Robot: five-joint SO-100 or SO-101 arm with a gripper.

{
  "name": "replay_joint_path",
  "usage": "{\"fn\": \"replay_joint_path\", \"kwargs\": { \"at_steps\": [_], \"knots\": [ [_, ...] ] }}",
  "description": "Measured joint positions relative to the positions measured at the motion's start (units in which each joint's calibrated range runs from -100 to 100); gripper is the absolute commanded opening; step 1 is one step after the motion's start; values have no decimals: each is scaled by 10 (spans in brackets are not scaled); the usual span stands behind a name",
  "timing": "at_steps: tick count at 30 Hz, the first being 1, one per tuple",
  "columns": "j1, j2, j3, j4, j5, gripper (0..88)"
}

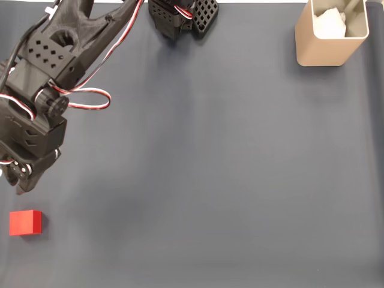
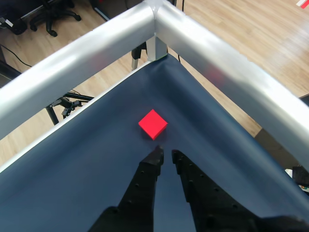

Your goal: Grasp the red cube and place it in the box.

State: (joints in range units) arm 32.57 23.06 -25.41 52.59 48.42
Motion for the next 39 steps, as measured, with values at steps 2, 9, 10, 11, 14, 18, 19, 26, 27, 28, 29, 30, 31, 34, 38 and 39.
{"fn": "replay_joint_path", "kwargs": {
  "at_steps": [2,9,10,11,14,18,19,26,27,28,29,30,31,34,38,39],
  "knots": [
    [0,7,0,0,2,49],
    [0,13,-1,3,14,168],
    [0,13,-1,3,14,198],
    [0,13,-1,3,14,228],
    [0,13,-6,3,9,291],
    [0,13,-27,3,3,324],
    [0,18,-33,3,3,332],
    [0,34,-65,3,3,375],
    [0,38,-71,3,3,380],
    [0,43,-78,3,3,385],
    [0,48,-84,3,3,387],
    [0,54,-90,3,3,392],
    [0,59,-95,3,5,396],
    [0,74,-108,3,11,400],
    [4,95,-111,-20,17,406],
    [6,102,-111,-29,18,407]
  ]
}}
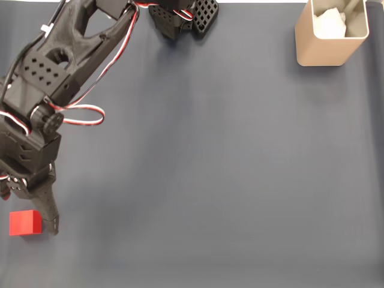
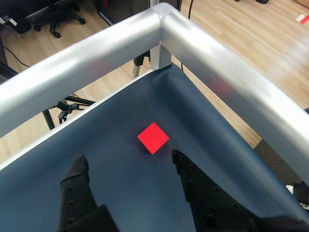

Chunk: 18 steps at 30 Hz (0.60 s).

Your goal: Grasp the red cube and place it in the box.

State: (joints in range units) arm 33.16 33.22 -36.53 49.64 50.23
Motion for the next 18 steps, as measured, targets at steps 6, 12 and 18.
{"fn": "replay_joint_path", "kwargs": {
  "at_steps": [6,12,18],
  "knots": [
    [13,34,0,-58,9,414],
    [16,57,-1,-86,11,414],
    [22,85,-26,-93,9,414]
  ]
}}
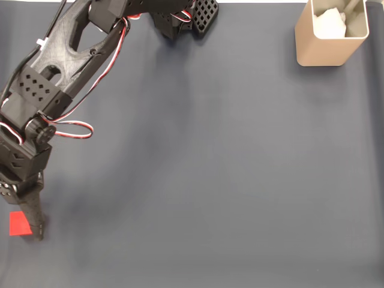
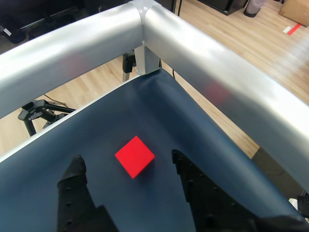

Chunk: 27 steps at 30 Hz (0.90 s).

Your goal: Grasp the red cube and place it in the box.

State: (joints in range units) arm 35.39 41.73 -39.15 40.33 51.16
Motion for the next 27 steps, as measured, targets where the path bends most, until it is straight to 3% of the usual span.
{"fn": "replay_joint_path", "kwargs": {
  "at_steps": [27],
  "knots": [
    [-1,59,-14,-20,25,409]
  ]
}}
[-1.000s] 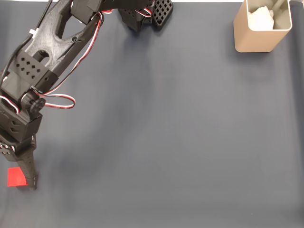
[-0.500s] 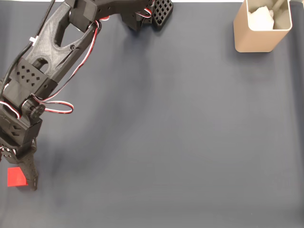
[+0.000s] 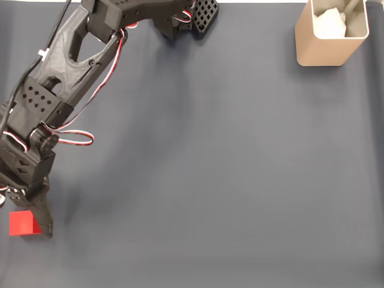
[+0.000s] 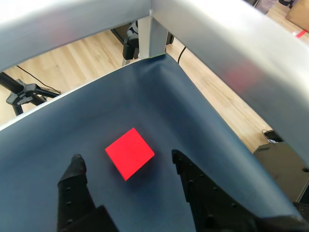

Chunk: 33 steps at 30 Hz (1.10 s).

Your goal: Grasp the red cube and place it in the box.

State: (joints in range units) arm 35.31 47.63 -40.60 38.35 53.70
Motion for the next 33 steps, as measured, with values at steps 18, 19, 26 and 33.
{"fn": "replay_joint_path", "kwargs": {
  "at_steps": [18,19,26,33],
  "knots": [
    [0,20,0,-33,6,366],
    [0,20,0,-33,6,354],
    [0,20,0,-33,6,272],
    [0,20,0,-33,6,208]
  ]
}}
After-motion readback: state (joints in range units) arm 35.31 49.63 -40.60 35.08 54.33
